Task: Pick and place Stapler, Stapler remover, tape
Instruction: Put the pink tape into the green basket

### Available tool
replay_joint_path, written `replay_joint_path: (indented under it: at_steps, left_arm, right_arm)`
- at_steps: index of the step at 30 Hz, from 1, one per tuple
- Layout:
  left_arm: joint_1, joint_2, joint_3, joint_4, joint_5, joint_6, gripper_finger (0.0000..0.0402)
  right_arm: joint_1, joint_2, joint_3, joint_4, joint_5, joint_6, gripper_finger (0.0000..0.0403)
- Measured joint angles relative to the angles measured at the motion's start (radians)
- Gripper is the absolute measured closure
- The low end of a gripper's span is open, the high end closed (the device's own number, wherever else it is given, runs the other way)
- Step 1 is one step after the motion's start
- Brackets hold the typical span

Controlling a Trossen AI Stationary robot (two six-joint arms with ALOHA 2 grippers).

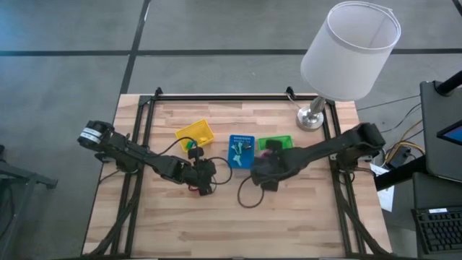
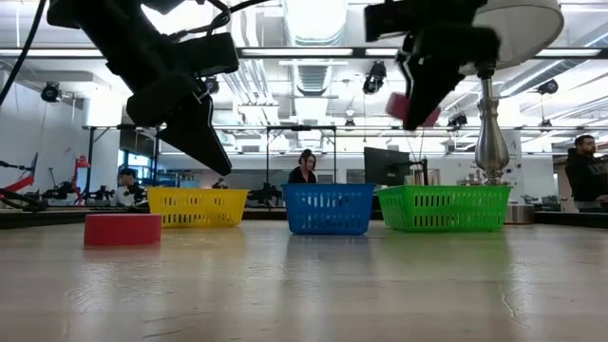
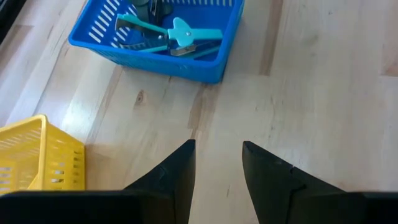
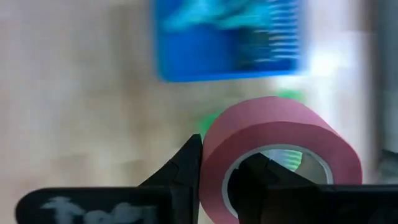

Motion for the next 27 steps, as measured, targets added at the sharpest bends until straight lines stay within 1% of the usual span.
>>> replay_joint_path:
  at_steps: [2, 3, 5, 9, 14, 19, 21, 24, 27]
  left_arm:
    - [0.0, 0.0, 0.0, 0.001, 0.0, 0.0, 0.0266]
    - [0.0, 0.0, 0.0, 0.001, 0.0, 0.0, 0.0266]
    - [0.0, 0.0, 0.0, 0.001, 0.0, 0.0, 0.0266]
    - [0.0, 0.0, 0.0, 0.002, 0.0, 0.0, 0.0266]
    - [0.0, 0.0, 0.0, 0.002, 0.0, 0.0, 0.0266]
    - [0.0, 0.0, 0.0, 0.003, 0.0, 0.0, 0.0266]
    - [0.0, 0.0, 0.0, 0.006, 0.0, 0.0, 0.0266]
    - [0.0, 0.0, 0.0, 0.01, 0.0, 0.0, 0.0266]
    - [0.001, 0.0, 0.0, 0.01, 0.0, 0.001, 0.0266]
  right_arm:
    - [-0.002, -0.033, -0.018, -0.039, 0.124, 0.053, 0.0343]
    - [-0.005, -0.046, -0.031, -0.057, 0.17, 0.085, 0.0343]
    - [-0.02, -0.073, -0.06, -0.068, 0.192, 0.145, 0.0343]
    - [-0.057, -0.12, -0.134, -0.073, 0.161, 0.242, 0.0342]
    - [-0.108, -0.147, -0.246, -0.067, 0.121, 0.263, 0.0342]
    - [-0.158, -0.148, -0.352, 0.015, 0.111, 0.186, 0.0342]
    - [-0.185, -0.148, -0.385, 0.067, 0.088, 0.154, 0.0342]
    - [-0.226, -0.148, -0.417, 0.125, 0.037, 0.123, 0.0341]
    - [-0.254, -0.148, -0.425, 0.155, 0.02, 0.072, 0.0335]
